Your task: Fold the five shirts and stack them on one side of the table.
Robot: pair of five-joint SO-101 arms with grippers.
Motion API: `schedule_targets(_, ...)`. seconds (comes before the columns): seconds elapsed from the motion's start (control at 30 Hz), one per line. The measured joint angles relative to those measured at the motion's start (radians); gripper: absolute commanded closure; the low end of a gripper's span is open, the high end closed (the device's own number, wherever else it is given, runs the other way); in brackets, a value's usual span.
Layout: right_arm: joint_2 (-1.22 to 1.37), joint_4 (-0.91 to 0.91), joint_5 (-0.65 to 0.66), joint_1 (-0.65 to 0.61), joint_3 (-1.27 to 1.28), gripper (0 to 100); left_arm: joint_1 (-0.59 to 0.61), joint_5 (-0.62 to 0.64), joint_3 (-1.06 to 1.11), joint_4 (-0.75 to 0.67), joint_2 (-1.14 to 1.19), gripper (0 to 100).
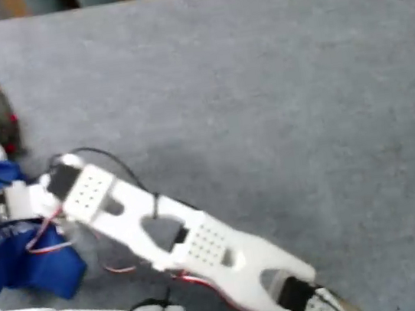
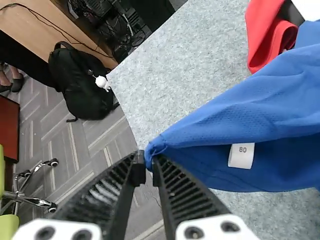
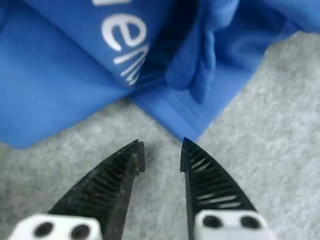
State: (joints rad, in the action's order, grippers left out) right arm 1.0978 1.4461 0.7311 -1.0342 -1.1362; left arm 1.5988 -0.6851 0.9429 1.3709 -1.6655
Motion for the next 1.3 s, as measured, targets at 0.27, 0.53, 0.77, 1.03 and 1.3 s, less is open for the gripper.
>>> schedule_targets(0.27, 0.081, -0.066, 0.002, 0.000, -0.029, 97.9, 0.000, -0.006, 0.078, 0.000, -0.094, 97)
schedule_targets(0.53, 0.086, 0.104, -0.015, 0.071, -0.176, 98.5, 0.000, -0.044, 0.078, 0.017, -0.095, 97)
schedule_targets(0.77, 0.086, 0.299, 0.002, 0.204, -0.384, 98.5, 0.000, -0.054, 0.074, 0.037, 0.038, 97)
schedule_targets(1.03, 0.051, 0.305, -0.031, 0.236, -0.381, 97.9, 0.000, -0.055, -0.031, 0.046, 0.311, 97)
schedule_targets(1.3, 0.138, 0.034, -0.207, 0.051, -0.350, 78.4, 0.000, 0.003, -0.138, 0.097, 0.430, 97)
